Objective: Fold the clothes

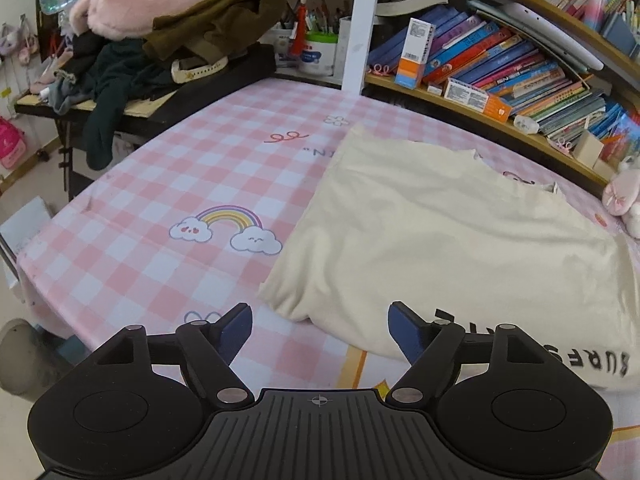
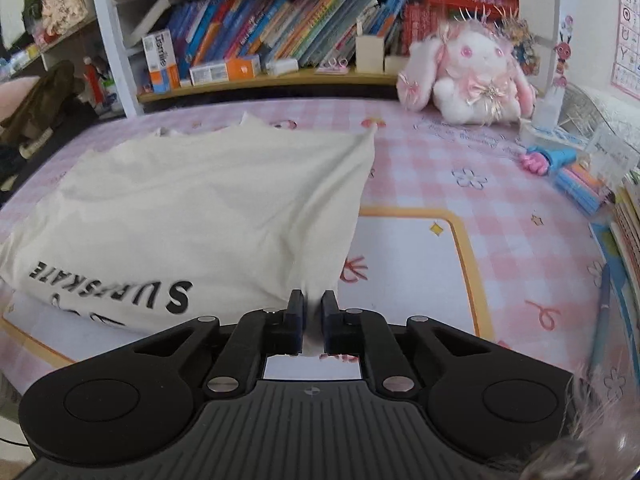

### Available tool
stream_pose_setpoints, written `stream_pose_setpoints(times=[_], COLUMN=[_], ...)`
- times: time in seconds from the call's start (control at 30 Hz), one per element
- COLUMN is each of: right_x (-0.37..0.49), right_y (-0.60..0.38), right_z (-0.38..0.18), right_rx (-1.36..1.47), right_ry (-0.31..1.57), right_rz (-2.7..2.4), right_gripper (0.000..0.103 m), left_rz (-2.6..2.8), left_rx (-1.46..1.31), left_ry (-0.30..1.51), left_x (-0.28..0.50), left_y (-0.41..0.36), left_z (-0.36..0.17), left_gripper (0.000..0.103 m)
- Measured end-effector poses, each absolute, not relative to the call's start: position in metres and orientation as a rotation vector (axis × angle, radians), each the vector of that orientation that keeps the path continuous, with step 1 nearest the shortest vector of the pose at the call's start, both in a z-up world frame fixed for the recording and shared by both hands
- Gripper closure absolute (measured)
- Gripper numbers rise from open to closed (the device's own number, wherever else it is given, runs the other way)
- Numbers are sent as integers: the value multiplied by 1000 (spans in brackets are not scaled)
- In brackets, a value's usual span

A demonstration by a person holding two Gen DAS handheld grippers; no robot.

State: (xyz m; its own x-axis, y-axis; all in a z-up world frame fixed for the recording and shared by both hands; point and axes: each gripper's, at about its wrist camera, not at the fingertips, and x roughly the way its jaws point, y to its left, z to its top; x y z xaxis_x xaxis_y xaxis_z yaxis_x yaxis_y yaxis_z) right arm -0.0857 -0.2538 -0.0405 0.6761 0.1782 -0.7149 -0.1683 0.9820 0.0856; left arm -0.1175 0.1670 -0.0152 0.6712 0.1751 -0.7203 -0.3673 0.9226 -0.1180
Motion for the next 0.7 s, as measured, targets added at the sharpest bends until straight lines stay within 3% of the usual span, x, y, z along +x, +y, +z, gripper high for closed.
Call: stream_pose_setpoints(times=[0.1,0.47,0.7], right_x=[-79,-93,-95], right_y=[-255,-242,-200], right_z=[-56,-36,-26], right_rx=[29,-15,-12], right_ry=[876,799,768], right_rz=[168,91,37], right_gripper=[91,58,46], left_rz=[303,217,116], left_rx=[-276,-299,-339], left_ry=[783,809,838], left_x=[-121,-102,-76], left_y=[168,177,197], left_z=[-15,-21,-23], left_gripper=[26,24,24])
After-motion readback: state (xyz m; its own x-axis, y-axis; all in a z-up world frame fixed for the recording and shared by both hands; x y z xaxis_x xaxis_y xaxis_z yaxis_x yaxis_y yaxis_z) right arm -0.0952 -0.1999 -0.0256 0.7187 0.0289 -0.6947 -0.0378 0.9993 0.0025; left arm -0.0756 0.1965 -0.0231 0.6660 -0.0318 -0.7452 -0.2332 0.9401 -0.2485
